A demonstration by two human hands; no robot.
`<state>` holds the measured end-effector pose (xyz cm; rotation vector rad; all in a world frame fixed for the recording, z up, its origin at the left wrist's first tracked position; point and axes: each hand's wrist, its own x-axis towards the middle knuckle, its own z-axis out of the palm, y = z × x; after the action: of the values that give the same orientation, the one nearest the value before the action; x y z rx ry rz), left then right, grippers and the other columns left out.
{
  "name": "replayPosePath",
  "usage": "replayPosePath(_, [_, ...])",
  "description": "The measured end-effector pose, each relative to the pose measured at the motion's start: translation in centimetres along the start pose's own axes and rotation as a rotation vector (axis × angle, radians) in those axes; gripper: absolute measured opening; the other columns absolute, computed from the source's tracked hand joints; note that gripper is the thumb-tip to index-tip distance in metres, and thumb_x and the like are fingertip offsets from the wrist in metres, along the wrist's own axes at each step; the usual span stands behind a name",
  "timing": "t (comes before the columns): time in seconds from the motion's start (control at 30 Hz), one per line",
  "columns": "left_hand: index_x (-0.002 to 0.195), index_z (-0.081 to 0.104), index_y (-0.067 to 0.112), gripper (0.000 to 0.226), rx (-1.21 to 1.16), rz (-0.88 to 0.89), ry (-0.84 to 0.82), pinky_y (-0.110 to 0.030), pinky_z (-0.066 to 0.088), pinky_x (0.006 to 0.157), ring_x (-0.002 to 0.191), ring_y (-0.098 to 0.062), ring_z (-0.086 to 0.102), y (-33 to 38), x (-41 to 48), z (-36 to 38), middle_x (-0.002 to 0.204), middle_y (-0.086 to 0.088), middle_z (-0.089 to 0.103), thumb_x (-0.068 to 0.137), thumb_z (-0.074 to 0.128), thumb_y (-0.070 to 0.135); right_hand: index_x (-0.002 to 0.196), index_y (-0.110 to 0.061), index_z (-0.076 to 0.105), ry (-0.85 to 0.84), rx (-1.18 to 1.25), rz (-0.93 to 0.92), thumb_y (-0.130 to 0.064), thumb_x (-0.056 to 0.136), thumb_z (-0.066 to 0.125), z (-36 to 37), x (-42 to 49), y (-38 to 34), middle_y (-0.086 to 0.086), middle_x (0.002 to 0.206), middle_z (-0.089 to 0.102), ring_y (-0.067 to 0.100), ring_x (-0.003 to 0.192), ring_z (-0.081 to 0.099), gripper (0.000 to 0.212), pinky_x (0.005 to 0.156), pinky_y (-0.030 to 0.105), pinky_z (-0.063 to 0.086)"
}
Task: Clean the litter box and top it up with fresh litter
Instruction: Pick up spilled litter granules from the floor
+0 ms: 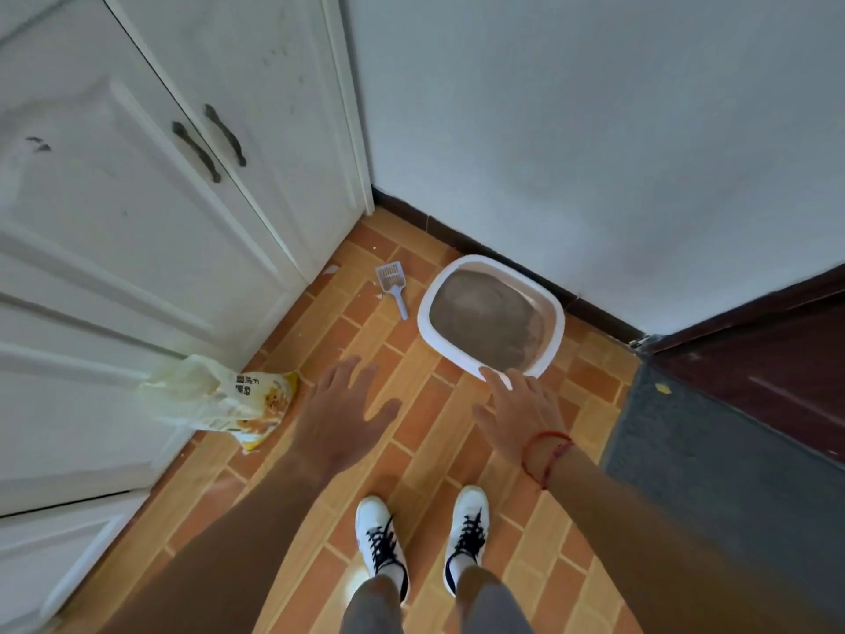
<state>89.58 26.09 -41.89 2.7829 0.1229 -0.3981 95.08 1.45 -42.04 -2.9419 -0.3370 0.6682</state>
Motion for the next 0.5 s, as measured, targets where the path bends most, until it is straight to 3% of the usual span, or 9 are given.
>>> replayPosePath(0.27, [0.142,0.051,0.02,0.078,-0.14,-0.084,-0.046,-0.049,0.044,0.105,0.135,-0.03,0.045,-4.2,5.2,17.7,0.147,-0.007,0.049,0.086,0.031,0.07,0.151,-0.032,0.021,-0.1,0.015,-0.044,-0.053,0.096,0.037,16.2,8.9,2.1,0.001,0.143,0.042,0.023,0.127,0.043,0.061,0.101,0.038,0.038])
replayPosePath(0.43, [0.144,0.047,0.024,0.075,-0.393,-0.204,0.023,-0.033,0.036,0.107,0.136,-0.016,0.041,-8.1,10.9,30.6,0.149,0.006,0.045,0.088,0.037,0.072,0.152,-0.031,0.018,-0.144,-0.005,-0.052,-0.052,0.097,0.034,29.1,16.3,4.7,-0.001,0.149,0.036,0.021,0.132,0.037,0.061,0.106,0.038,0.036])
replayPosePath(0.5, [0.145,0.045,0.028,0.07,-0.428,-0.22,0.033,-0.033,0.035,0.108,0.137,-0.014,0.04,-9.9,13.3,35.8,0.151,0.007,0.042,0.091,0.04,0.071,0.152,-0.029,0.018,-0.168,-0.002,-0.042,-0.05,0.098,0.035,34.1,19.6,6.0,0.0,0.152,0.032,0.022,0.136,0.034,0.06,0.109,0.039,0.034])
